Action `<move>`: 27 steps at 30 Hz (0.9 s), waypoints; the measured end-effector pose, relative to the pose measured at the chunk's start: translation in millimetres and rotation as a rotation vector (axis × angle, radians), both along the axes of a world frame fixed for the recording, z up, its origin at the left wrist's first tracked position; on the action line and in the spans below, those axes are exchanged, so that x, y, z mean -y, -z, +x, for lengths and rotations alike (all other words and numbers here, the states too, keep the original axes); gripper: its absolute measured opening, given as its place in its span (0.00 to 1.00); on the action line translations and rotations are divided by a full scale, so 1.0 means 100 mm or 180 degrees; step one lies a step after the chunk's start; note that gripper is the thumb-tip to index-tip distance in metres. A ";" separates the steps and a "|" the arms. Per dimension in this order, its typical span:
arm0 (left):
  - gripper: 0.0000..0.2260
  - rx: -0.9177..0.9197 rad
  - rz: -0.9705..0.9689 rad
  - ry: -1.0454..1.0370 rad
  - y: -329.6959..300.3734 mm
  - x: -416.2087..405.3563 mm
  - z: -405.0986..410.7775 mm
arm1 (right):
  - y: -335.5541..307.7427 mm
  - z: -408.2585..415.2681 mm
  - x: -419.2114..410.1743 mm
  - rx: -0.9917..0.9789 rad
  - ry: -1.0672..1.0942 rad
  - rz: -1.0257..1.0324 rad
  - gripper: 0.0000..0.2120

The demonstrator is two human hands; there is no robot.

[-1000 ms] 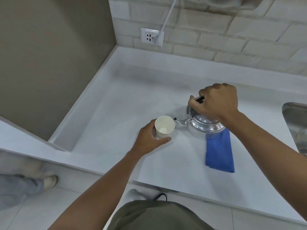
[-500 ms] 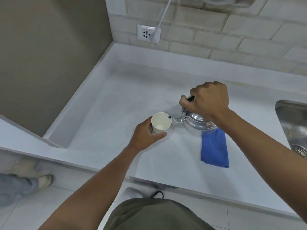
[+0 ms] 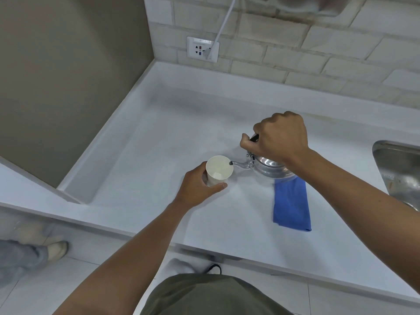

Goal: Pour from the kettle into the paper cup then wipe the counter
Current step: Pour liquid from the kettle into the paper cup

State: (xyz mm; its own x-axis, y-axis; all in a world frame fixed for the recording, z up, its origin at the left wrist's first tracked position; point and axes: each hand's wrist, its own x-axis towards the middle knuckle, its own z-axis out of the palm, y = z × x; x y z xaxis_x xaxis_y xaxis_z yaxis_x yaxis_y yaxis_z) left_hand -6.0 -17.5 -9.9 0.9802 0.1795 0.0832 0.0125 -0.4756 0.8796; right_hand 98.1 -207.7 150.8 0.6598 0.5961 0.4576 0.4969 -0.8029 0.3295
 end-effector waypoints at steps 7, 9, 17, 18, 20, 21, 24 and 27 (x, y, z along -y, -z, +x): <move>0.26 0.0013 0.0019 0.0011 0.01 0.00 0.00 | -0.05 -0.02 -0.06 0.0055 -0.0074 -0.0084 0.23; 0.26 0.0005 0.0013 0.0009 0.01 0.00 0.00 | -0.05 -0.02 -0.08 0.0049 -0.0075 -0.0089 0.23; 0.26 0.0003 -0.0012 0.0024 0.00 0.00 0.01 | -0.06 0.00 -0.10 0.0035 -0.0102 -0.0204 0.24; 0.26 0.0001 -0.0012 0.0025 0.00 0.00 0.00 | -0.07 0.00 -0.10 0.0044 -0.0100 -0.0214 0.24; 0.27 -0.0015 -0.0004 0.0017 -0.01 0.00 0.00 | -0.08 0.00 -0.11 0.0049 -0.0105 -0.0235 0.24; 0.27 -0.0020 0.0004 0.0015 -0.02 -0.01 0.00 | -0.08 0.00 -0.12 0.0050 -0.0101 -0.0254 0.24; 0.26 -0.0051 -0.0011 0.0019 -0.03 0.00 0.00 | -0.09 -0.02 -0.14 0.0072 -0.0095 -0.0319 0.24; 0.26 -0.0075 -0.0016 0.0026 -0.05 0.00 -0.01 | -0.10 -0.01 -0.16 0.0081 -0.0053 -0.0375 0.24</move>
